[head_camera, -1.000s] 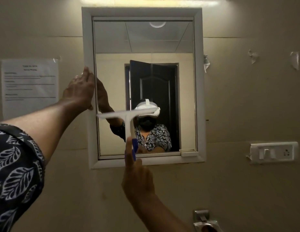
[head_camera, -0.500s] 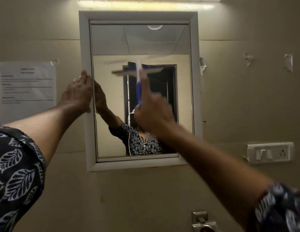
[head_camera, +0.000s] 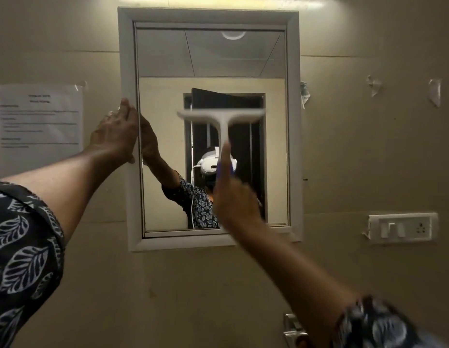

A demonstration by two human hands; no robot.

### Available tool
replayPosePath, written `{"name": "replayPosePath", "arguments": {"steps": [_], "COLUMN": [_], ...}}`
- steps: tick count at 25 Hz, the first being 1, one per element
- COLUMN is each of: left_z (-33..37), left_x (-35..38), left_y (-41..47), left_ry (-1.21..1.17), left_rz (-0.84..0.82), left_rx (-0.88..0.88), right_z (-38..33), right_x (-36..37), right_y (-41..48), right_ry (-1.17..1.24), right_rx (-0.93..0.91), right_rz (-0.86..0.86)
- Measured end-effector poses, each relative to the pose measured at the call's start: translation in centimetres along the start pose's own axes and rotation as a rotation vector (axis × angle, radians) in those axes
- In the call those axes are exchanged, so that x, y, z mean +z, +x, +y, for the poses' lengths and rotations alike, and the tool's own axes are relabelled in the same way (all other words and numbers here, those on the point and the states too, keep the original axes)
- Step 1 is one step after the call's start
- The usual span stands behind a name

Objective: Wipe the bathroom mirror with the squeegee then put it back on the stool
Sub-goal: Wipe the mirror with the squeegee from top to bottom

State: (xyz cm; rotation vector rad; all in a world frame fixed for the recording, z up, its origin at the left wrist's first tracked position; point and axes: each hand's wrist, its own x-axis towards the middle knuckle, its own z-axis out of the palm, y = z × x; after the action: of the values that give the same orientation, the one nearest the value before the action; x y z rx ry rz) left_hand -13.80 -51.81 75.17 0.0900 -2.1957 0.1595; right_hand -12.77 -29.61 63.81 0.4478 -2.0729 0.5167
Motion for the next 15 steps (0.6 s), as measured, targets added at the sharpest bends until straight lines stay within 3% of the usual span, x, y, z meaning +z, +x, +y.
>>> {"name": "replayPosePath", "arguments": {"steps": [6, 13, 15], "left_z": [0.1, 0.3, 0.3], "left_x": [0.0, -0.3, -0.3], "left_y": [0.0, 0.0, -0.1], "left_ry": [0.01, 0.039, 0.041], "left_rz": [-0.009, -0.013, -0.01], "left_rx": [-0.007, -0.003, 0.0], "right_z": [0.4, -2.6, -3.1], "right_x": [3.4, -1.6, -4.2], "right_y": [-12.5, -14.2, -12.6], "right_ry": [0.104, 0.099, 0.164], "right_rx": [0.146, 0.303, 0.303], "right_rz": [-0.326, -0.682, -0.667]}}
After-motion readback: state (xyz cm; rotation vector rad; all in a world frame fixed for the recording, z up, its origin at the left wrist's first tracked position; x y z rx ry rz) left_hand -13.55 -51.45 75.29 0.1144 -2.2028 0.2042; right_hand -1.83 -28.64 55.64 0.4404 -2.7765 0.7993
